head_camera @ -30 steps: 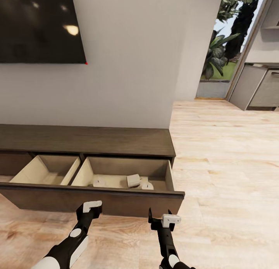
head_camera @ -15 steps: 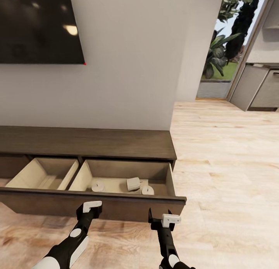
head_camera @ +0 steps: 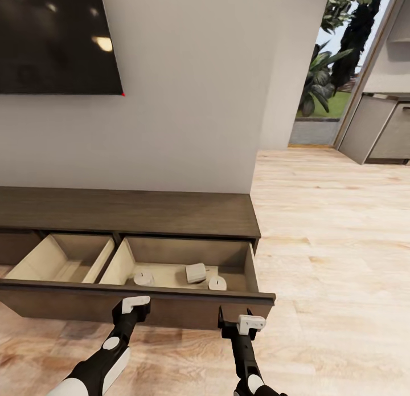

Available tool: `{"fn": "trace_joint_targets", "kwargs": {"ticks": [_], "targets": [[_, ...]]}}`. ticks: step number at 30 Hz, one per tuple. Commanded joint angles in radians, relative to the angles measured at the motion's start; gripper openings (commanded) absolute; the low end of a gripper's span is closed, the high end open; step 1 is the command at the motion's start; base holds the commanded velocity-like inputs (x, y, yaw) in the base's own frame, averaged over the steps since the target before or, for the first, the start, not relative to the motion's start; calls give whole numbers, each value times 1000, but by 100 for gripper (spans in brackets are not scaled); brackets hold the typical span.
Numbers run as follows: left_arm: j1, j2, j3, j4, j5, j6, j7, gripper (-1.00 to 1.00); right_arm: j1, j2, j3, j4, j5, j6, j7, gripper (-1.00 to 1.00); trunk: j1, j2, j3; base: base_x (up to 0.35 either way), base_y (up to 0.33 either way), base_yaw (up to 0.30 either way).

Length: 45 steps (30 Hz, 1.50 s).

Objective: Place each of the two pumpkins and all three candles from the living room inside a cabinet in the living room (use any cabinet), then make sure every cabinet is closed, and position the cauldron so it is next to a table in the living room.

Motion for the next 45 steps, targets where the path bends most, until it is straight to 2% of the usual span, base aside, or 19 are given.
{"fn": "trace_joint_targets", "kwargs": {"ticks": [1, 8, 14, 18, 24, 45], "targets": [[-1, 2, -8, -1, 4, -3, 8, 100, -1, -1, 8, 0, -5, -4, -8, 100, 0, 0, -1, 0, 0, 0], [-1, 1, -8, 0, 5, -3, 8, 100, -1, -1, 8, 0, -5, -5, -7, 100, 0, 0, -1, 0, 0, 0], [-1, 2, -8, 0, 5, -3, 8, 100, -1, -1, 8, 0, -5, -5, -7, 100, 23, -42, -20, 0, 0, 0], [-1, 2, -8, 0, 5, -3, 8, 100, -1, -1, 8, 0, -5, -5, -7, 100, 23, -42, -20, 0, 0, 0], [-1, 2, -8, 0, 5, -3, 8, 100, -1, -1, 8, 0, -5, -5, -7, 100, 46, -84, -38, 0, 0, 0], [-1, 1, -8, 0, 3, -3, 8, 100, -1, -1, 8, 0, -5, -5, -7, 100, 46, -84, -38, 46, 0, 0]]}}
